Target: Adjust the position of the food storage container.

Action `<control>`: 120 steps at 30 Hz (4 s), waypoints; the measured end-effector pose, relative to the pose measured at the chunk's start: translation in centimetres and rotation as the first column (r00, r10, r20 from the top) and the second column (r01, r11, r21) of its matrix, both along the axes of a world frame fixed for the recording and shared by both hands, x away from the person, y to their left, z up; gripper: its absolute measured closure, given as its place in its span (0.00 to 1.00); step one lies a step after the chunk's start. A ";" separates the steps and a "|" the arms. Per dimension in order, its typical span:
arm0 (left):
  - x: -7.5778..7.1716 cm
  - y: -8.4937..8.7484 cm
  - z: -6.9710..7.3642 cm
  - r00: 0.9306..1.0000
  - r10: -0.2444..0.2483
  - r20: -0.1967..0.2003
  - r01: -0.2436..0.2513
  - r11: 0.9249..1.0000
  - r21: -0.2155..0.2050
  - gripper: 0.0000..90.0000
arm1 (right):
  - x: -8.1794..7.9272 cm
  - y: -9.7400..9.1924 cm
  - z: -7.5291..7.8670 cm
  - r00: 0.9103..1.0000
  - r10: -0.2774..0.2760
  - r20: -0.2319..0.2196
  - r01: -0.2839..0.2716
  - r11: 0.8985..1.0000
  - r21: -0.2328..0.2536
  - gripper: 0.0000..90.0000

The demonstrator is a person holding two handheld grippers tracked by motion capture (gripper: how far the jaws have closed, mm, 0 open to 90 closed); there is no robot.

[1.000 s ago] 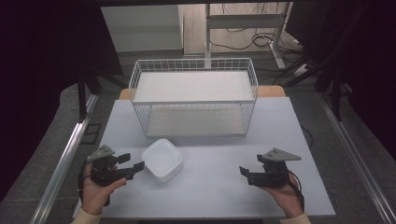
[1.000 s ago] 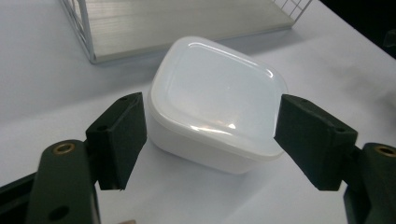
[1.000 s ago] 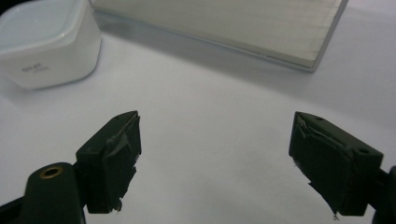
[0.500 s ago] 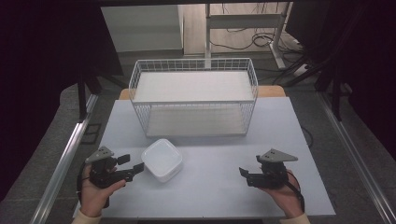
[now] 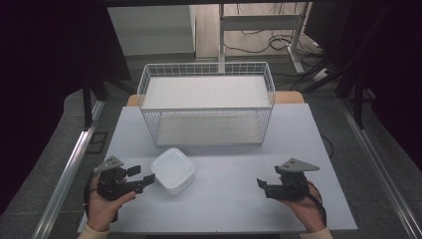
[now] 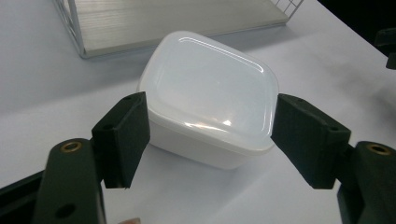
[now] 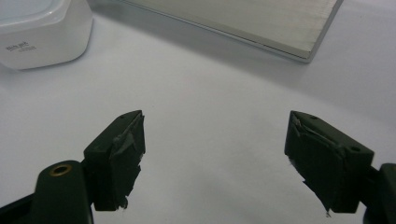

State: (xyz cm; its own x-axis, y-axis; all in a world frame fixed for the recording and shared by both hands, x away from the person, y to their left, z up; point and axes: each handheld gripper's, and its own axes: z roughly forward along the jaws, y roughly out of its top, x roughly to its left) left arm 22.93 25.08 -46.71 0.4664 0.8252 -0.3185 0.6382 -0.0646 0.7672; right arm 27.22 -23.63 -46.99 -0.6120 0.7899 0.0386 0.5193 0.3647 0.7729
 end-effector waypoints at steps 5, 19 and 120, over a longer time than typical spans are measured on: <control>0.0 0.5 0.1 1.000 0.009 -0.017 -0.009 1.000 0.006 0.31 | 0.1 -0.1 -0.1 1.000 -0.012 -0.009 0.012 1.000 -0.016 0.22; 0.4 2.2 -0.6 0.993 0.041 -0.111 -0.035 0.998 0.053 0.43 | 0.3 -0.3 -0.3 0.999 -0.040 -0.020 0.040 0.999 -0.031 0.22; 10.5 -8.5 -4.1 0.964 -0.087 -0.251 0.116 0.988 0.101 1.00 | 0.8 -0.8 -0.8 0.995 -0.080 -0.055 0.077 0.996 -0.044 0.22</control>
State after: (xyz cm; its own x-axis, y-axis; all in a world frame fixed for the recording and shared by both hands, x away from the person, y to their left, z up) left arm 33.38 16.60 -50.82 0.4692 0.8149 -0.3402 0.7911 -0.2166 0.5721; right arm 27.98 -24.39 -47.75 -0.5457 0.8371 0.0374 0.5905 0.3525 0.7260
